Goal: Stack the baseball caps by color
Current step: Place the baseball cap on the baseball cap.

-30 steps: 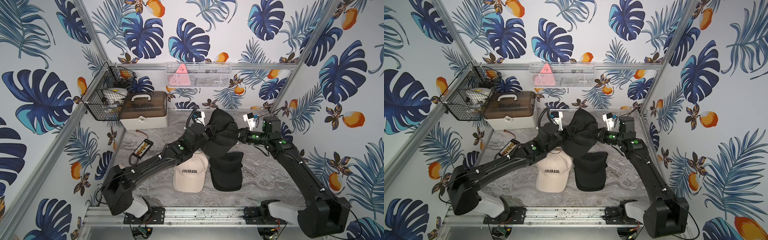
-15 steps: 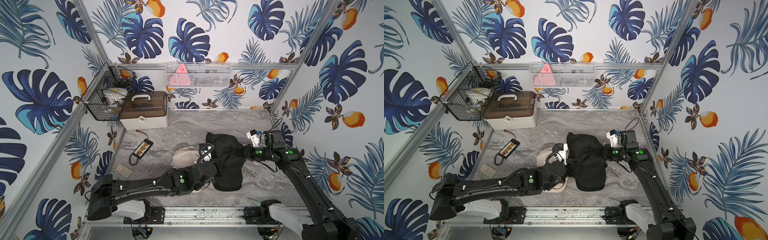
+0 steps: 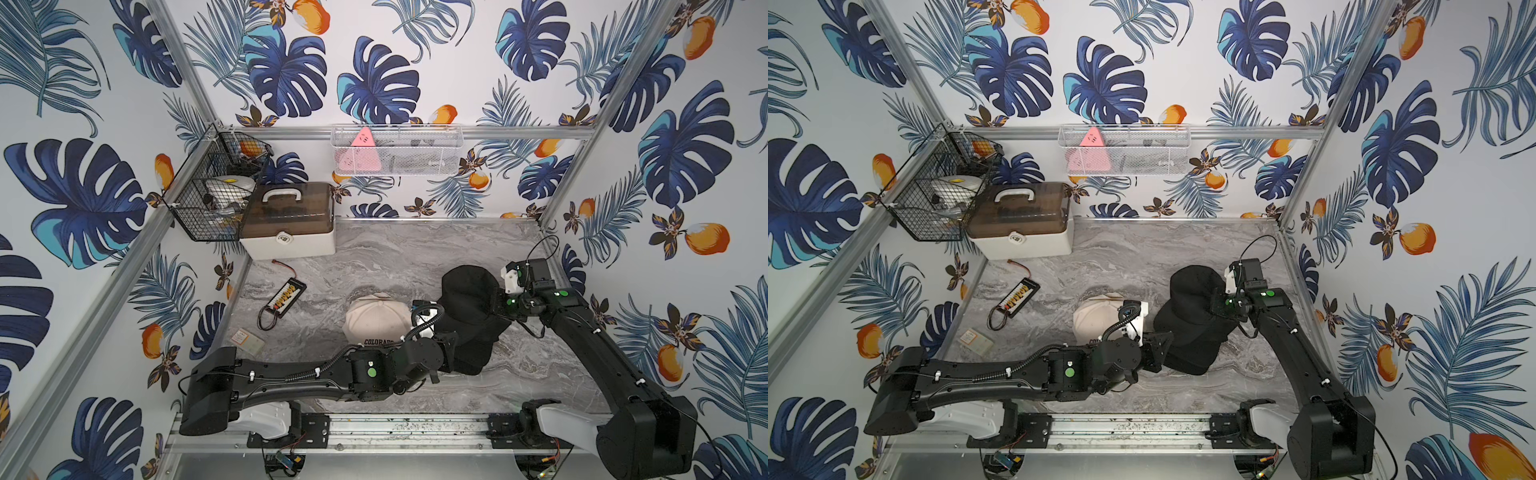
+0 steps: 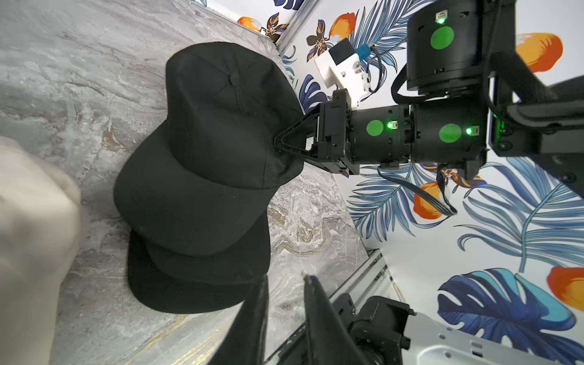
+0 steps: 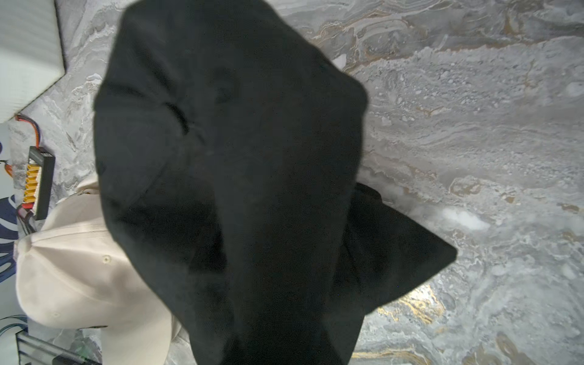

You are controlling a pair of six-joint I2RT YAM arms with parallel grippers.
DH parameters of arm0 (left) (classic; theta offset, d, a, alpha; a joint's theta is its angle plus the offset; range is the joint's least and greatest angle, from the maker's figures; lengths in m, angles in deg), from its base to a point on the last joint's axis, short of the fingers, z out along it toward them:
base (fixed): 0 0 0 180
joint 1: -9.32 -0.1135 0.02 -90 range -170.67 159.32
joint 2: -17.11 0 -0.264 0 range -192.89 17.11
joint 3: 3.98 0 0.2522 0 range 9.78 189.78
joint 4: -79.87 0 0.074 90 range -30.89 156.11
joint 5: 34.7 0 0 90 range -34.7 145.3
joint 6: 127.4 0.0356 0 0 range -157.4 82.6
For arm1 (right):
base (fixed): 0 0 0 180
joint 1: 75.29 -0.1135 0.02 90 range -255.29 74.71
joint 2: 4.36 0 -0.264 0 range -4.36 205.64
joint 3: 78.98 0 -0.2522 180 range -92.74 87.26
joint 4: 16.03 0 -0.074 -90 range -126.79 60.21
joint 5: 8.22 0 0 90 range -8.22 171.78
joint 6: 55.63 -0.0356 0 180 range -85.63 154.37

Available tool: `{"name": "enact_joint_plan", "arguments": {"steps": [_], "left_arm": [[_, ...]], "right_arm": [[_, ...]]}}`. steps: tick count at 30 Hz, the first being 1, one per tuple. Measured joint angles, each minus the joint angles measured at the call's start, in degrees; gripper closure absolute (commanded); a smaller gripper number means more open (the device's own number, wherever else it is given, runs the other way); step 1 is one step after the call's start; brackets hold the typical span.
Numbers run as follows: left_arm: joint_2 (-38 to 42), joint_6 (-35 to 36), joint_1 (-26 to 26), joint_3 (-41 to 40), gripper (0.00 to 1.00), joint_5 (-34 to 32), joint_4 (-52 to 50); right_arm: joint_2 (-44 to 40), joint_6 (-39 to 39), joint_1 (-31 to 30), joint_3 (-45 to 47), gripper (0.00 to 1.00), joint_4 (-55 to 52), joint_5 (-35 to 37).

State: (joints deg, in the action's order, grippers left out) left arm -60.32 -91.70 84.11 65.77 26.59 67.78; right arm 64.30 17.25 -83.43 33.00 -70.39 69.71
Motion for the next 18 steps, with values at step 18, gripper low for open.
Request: {"name": "enact_joint_plan", "arguments": {"steps": [18], "left_arm": [[-32.57,33.18,-30.53,40.89,0.52,37.42,-20.72]], "right_arm": [[-3.8,0.94,0.04,5.77,0.74,2.45,-1.29]]}}
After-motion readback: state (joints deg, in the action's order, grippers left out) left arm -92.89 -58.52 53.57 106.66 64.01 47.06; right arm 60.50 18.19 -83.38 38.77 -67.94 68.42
